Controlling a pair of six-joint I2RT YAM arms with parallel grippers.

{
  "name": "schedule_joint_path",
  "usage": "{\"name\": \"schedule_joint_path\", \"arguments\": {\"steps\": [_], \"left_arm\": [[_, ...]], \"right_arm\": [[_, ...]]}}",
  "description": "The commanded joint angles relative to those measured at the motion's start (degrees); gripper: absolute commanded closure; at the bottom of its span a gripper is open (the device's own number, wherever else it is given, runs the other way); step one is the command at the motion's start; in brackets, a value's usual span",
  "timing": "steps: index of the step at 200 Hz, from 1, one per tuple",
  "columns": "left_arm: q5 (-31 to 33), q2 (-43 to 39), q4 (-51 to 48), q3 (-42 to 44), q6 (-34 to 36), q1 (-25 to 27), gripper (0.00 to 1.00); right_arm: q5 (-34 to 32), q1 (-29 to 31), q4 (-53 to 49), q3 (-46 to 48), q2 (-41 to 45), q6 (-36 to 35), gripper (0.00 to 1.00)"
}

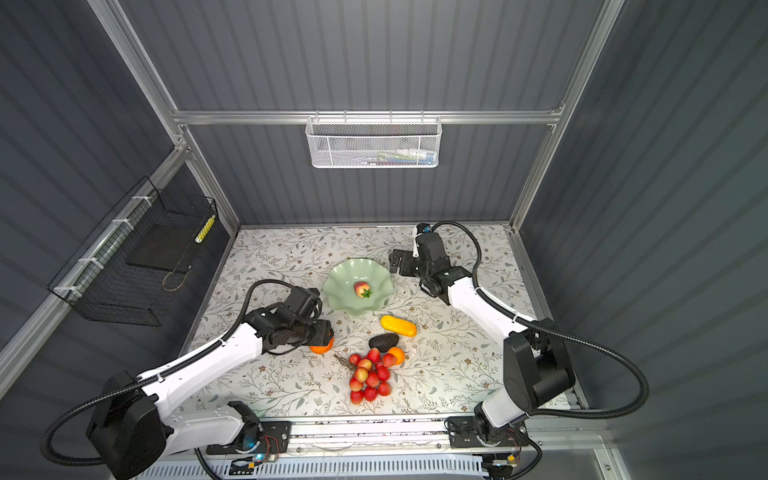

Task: Place and organize the fake fruits in the fruit bowl
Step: 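Place the orange in the bowl with the left gripper while the right reaches the mango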

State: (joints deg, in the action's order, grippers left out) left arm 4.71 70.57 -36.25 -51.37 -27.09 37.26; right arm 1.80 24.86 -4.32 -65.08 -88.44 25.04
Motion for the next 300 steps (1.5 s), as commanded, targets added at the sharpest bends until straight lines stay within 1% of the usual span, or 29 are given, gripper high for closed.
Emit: {"name": "schedule_joint_path", "arguments": {"steps": [1,19,34,81,112,147,154,157,168,177,218,239,248,273,300], "left_arm": [[5.6,-0.3,-2.4,-7.1,6.9,-2.5,0.45],[3.9,3.2,1.5,-11.5,9.8,-4.7,0.45],[1.3,7.2,4.7,-14.7,11.3,-6.4,0.45],[-4.1,20.3,11.7,-22.0,13.9,-7.4,0.45],[-5.4,28.2,12.1,-26.3,14.4,-7.7,0.44],[-6.1,34.6,12.2,-29.1,14.1,-8.1,0.42],[-6.1,35.8,12.0,-29.1,13.8,-8.2,0.41],[-6.0,36.3,11.9,-31.0,13.7,-8.2,0.41],[-6.1,37.8,11.6,-32.0,13.2,-8.3,0.41],[-6.1,38.8,11.8,-32.3,12.6,-8.4,0.38],[-6.9,41.0,11.8,-33.4,11.1,-8.4,0.27],[-7.2,40.5,11.9,-33.5,10.9,-8.4,0.2],[-7.0,39.6,12.4,-33.5,11.0,-8.5,0.19],[-6.3,35.5,15.1,-32.5,11.0,-8.9,0.09],[-3.8,28.9,20.1,-30.2,11.7,-9.0,0.01]], "right_arm": [[-0.1,-0.7,-1.8,1.7,2.6,-1.8,0.01],[-0.6,-0.9,-3.2,2.8,3.8,-2.8,0.01],[-0.5,-1.0,-4.9,3.9,4.9,-3.8,0.01],[1.0,-1.0,-9.3,8.7,9.3,-5.6,0.01],[2.3,-0.9,-11.4,12.5,10.8,-6.8,0.02],[4.0,-0.2,-11.7,16.3,12.6,-8.6,0.03],[4.2,0.2,-11.8,16.8,12.6,-8.7,0.03],[4.3,0.4,-11.9,16.9,12.6,-8.8,0.03],[4.3,1.4,-12.0,17.4,12.2,-9.2,0.04],[4.1,2.6,-12.1,17.6,11.8,-9.8,0.04],[0.5,10.0,-12.6,16.3,7.7,-13.2,0.05],[-0.5,11.9,-12.4,15.3,4.6,-13.5,0.06],[-1.1,12.4,-11.8,15.2,3.6,-13.5,0.06],[-2.2,12.8,-10.7,14.4,0.6,-13.3,0.08],[-2.7,13.0,-10.7,13.3,-2.5,-13.3,0.13]]}}
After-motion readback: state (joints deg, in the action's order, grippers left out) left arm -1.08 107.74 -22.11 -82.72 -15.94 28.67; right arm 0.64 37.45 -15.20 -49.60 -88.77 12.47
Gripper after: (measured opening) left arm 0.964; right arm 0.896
